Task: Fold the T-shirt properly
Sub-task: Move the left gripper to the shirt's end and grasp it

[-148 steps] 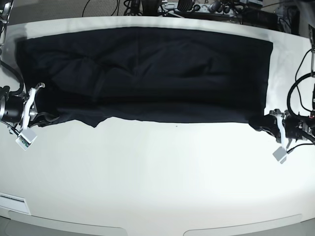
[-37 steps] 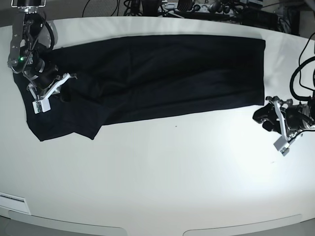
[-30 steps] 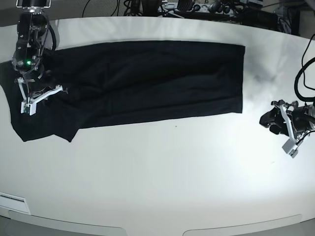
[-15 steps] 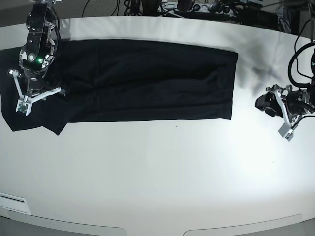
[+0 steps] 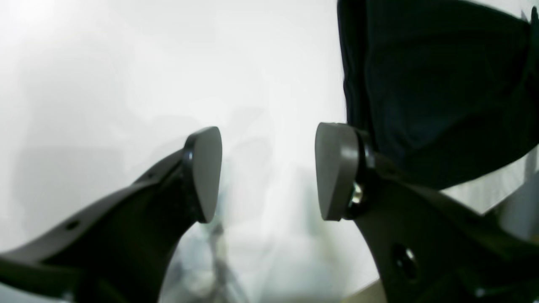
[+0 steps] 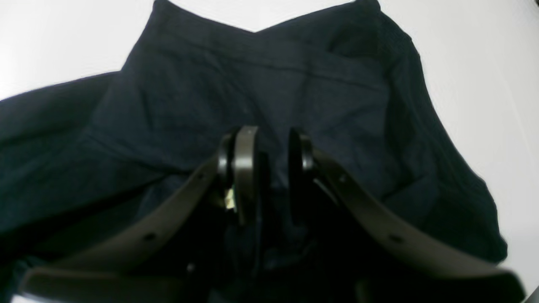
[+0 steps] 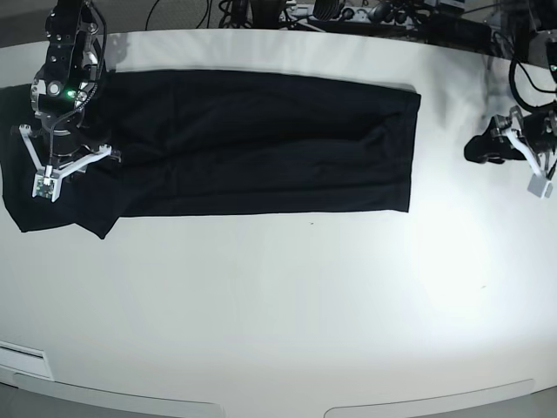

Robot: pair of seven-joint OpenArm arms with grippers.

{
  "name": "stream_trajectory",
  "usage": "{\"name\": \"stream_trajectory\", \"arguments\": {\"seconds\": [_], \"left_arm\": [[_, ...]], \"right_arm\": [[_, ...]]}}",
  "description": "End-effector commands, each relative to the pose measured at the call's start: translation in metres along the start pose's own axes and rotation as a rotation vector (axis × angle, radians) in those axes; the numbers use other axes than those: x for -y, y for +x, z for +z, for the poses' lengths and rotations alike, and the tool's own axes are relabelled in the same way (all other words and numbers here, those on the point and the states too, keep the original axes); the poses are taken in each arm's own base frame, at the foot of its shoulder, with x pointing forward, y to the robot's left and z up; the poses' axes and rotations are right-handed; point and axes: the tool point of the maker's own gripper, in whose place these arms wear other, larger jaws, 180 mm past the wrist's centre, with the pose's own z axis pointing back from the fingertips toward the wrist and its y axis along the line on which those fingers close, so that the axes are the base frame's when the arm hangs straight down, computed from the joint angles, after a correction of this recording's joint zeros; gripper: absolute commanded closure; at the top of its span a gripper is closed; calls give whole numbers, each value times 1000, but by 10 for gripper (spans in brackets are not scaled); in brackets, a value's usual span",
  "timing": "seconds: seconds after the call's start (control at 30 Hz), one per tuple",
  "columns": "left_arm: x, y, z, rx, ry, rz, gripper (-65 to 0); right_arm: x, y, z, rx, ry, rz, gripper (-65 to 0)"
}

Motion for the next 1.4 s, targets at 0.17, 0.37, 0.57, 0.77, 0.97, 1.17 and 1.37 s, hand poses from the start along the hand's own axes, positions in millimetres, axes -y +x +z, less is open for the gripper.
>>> {"name": "stream_trajectory", "arguments": {"seconds": [0.17, 0.37, 0.57, 0.77, 0.97, 1.17, 1.37], "left_arm": [[17, -9, -14, 53, -60, 62, -373], [25, -24, -34, 63, -67, 139, -373], [29, -35, -47, 55, -56, 185, -373], [43, -51, -65, -23, -71, 160, -373], [57, -67, -85, -70, -75, 163, -373], [80, -79, -100, -75, -133, 217, -373], [100, -92, -110, -72, -182, 268, -373]], "right_arm": [[-8, 12, 3, 40, 59, 3, -155], [-6, 13, 3, 43, 48, 11, -155], [-7, 15, 2, 51, 52, 8, -155], [-7, 15, 2, 53, 52, 8, -155], [-7, 15, 2, 52, 52, 8, -155], [-7, 15, 3, 52, 52, 9, -155], [-8, 16, 3, 55, 62, 24, -155]]}}
